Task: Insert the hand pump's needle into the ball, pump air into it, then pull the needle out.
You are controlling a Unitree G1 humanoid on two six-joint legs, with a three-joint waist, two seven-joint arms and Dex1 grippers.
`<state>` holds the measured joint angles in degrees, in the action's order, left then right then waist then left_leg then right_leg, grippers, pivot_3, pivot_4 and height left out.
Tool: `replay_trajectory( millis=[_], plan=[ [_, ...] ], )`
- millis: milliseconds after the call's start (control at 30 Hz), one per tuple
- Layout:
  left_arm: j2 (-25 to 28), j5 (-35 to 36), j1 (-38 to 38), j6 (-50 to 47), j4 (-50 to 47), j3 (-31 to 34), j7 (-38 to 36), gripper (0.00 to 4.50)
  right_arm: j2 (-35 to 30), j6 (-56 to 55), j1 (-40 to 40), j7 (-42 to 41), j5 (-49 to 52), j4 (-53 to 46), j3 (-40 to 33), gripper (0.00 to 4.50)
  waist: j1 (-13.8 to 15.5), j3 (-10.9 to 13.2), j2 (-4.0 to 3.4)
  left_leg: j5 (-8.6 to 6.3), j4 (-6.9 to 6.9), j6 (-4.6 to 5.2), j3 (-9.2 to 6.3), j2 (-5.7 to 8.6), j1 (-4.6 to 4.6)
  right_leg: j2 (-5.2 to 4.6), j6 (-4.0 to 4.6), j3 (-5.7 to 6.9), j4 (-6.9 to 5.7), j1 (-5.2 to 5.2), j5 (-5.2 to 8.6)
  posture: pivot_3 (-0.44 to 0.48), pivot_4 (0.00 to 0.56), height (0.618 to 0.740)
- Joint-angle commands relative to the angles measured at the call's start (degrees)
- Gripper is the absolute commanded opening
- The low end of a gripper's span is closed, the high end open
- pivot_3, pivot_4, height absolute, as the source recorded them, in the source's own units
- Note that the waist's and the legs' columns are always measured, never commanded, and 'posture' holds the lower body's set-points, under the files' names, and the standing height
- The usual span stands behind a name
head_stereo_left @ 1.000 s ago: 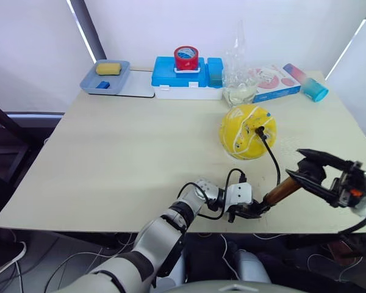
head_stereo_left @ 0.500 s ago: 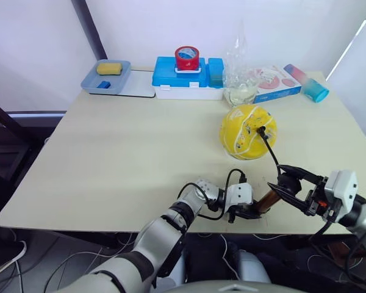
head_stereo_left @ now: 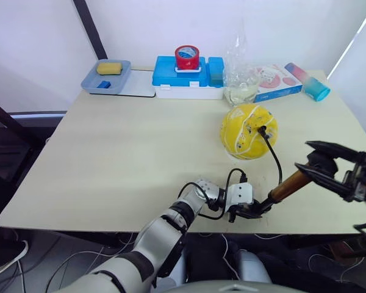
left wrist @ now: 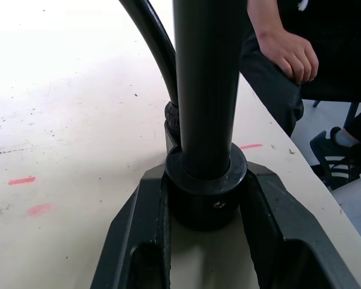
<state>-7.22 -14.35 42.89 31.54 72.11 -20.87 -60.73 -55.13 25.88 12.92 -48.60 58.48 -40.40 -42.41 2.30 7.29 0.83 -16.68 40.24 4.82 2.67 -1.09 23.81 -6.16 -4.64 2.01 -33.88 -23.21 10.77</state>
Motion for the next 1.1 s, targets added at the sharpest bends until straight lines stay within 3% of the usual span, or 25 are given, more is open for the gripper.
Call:
replay_trajectory(
  millis=[33,167,300,467,700,867,967,1100],
  plan=[
    [0.4,-2.0,-1.2,-1.5,2.1,-1.1,0.5,1.11,-2.8,3.0,-2.3,1.9,5.5,-0.9,-6.4,2.02,0.0,0.0,0.00,0.00,0.00,0.00,-0.01,0.00,0.00,0.00,0.00,0.00,0.00,0.00,0.00,0.000,0.150,0.737],
    [0.4,-2.0,-1.2,-1.5,2.1,-1.2,0.5,1.11,-6.5,7.1,-5.1,2.5,8.7,-0.3,-8.9,2.02,0.0,0.1,-0.09,0.00,0.00,0.00,0.01,0.00,0.05,-0.04,0.00,-0.01,0.02,-0.03,0.00,0.000,0.150,0.737],
    [0.4,-2.1,-1.4,-1.4,2.0,-1.3,0.6,1.11,-5.1,8.8,-3.6,1.4,6.7,-1.6,-6.1,2.02,0.0,0.1,-0.08,0.00,-0.01,0.00,0.01,0.01,0.08,-0.04,0.00,0.00,0.02,-0.05,0.00,0.000,0.150,0.737],
    [0.3,-2.1,-1.9,-1.2,2.0,-1.4,0.7,1.11,1.7,3.8,2.7,-0.6,-5.6,-2.5,6.5,2.02,0.0,0.0,0.08,0.00,-0.01,0.00,-0.01,0.00,0.04,0.01,0.00,0.01,0.02,-0.02,0.01,0.000,0.150,0.737],
    [0.2,-2.1,-2.0,-1.1,1.9,-1.3,1.1,1.11,8.4,-8.5,7.6,-2.7,-23.7,4.6,20.8,2.02,0.0,-0.3,0.52,0.00,0.01,0.00,-0.01,-0.04,-0.05,0.04,0.00,0.01,-0.02,0.03,0.01,0.000,0.150,0.737],
    [0.1,-2.0,-2.1,-1.2,1.8,-1.3,1.1,1.11,12.5,-15.5,7.4,-2.2,-31.0,10.3,26.6,2.02,-0.1,-0.3,0.49,0.00,0.01,0.00,-0.02,-0.04,-0.07,0.06,0.00,0.02,-0.03,0.03,0.01,0.000,0.150,0.737],
    [0.1,-2.0,-1.9,-1.2,1.9,-1.3,1.1,1.11,14.1,-18.1,6.1,-2.0,-32.7,12.1,28.2,2.02,-0.1,-0.4,0.38,0.00,0.01,0.00,-0.02,-0.04,-0.08,0.06,0.00,0.02,-0.04,0.04,0.01,0.000,0.150,0.737],
    [0.1,-2.1,-1.8,-1.3,1.9,-1.3,1.1,1.11,13.5,-17.7,5.2,-2.6,-28.2,8.9,24.4,2.02,-0.1,-0.4,0.37,0.01,0.01,-0.01,-0.03,-0.04,-0.08,0.07,0.00,0.02,-0.05,0.03,0.00,0.000,0.150,0.737]
  ],
)
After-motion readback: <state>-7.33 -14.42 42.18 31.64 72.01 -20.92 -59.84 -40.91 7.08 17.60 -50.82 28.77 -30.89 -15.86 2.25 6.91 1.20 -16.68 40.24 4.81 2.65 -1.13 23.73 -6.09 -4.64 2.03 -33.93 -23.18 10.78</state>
